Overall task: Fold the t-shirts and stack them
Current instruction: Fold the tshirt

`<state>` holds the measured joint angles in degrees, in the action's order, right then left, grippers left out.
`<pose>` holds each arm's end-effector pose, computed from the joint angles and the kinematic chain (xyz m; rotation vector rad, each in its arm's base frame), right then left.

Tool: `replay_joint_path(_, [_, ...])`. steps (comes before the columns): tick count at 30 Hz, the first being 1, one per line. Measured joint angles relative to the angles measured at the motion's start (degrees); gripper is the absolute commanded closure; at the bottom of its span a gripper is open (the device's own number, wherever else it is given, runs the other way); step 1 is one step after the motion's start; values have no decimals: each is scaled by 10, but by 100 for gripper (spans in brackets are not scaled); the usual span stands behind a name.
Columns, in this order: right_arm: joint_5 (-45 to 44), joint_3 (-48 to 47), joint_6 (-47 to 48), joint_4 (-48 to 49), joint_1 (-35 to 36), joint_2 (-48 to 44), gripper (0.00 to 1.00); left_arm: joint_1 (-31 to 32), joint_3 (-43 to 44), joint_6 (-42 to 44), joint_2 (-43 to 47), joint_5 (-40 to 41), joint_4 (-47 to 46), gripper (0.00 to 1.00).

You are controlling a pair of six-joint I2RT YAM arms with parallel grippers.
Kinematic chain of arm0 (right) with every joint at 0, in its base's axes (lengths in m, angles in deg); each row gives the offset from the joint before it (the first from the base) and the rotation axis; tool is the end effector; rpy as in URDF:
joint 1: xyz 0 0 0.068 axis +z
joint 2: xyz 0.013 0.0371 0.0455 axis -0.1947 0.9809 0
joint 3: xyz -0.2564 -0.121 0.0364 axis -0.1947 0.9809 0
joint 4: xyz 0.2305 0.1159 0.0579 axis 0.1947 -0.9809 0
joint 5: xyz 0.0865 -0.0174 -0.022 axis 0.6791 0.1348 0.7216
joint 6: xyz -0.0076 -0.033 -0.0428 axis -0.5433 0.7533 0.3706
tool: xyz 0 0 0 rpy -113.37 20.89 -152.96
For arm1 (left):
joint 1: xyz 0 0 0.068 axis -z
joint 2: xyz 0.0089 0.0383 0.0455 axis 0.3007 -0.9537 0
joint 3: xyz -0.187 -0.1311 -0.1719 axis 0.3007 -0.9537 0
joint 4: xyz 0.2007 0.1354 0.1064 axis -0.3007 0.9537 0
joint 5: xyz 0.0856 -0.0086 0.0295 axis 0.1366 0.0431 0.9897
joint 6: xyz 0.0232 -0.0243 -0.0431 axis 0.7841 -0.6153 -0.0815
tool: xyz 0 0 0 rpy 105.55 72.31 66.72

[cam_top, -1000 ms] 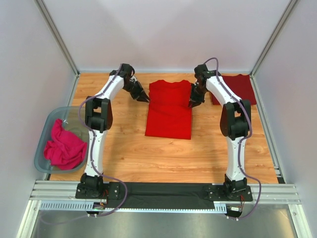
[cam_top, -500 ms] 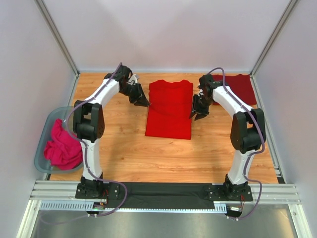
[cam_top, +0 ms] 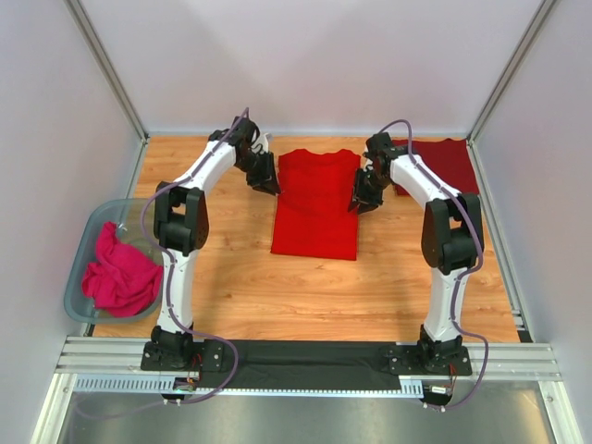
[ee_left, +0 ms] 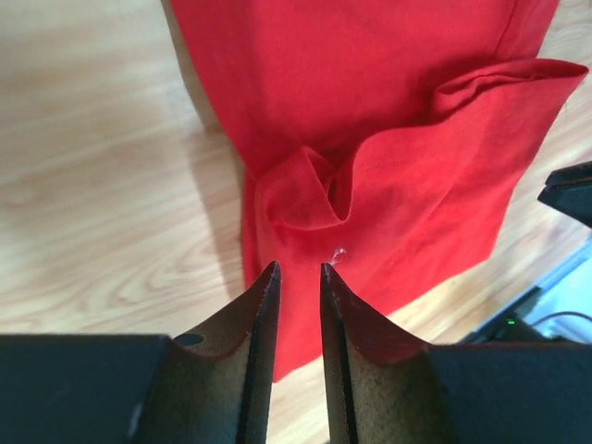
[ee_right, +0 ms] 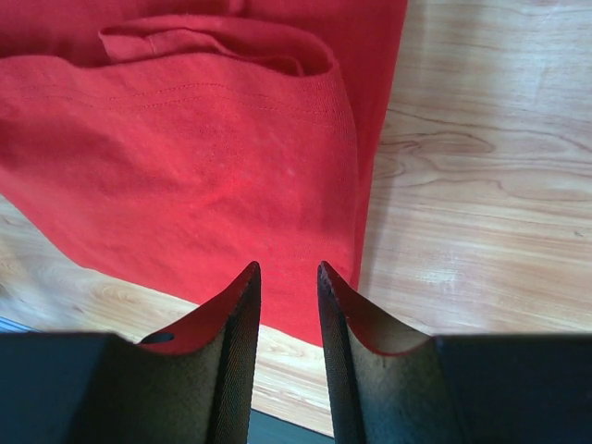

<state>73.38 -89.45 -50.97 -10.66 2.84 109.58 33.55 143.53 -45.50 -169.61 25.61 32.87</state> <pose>0.4136 0.1139 0.2239 0.1626 2.9264 0.5091 0.4750 -0.1557 0.2178 0.0135 2.8051 -0.8864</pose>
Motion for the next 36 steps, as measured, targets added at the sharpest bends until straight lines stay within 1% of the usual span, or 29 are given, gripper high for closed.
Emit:
replay_joint_path(4, [2,0,0,3,0,2,67,-3,24,37,-2,5,-2,69])
replay_joint_path(8, [3,0,6,9,0,2,62,-3,21,82,-2,1,-17,64])
replay_joint_path(12, [2,-6,17,12,-2,9,59,-2,20,113,-2,-9,-23,62])
replay_joint_path(21, [-7,-31,41,13,-28,30,55,8,23,150,-6,-34,-26,60])
replay_joint_path(31, [4,-67,64,23,-41,66,57,22,43,165,-39,-27,-29,60])
replay_joint_path(35, [13,-73,69,29,-41,78,60,23,50,169,-43,-21,-31,63])
replay_joint_path(36, [14,-76,69,30,-41,82,61,23,54,170,-45,-20,-32,65])
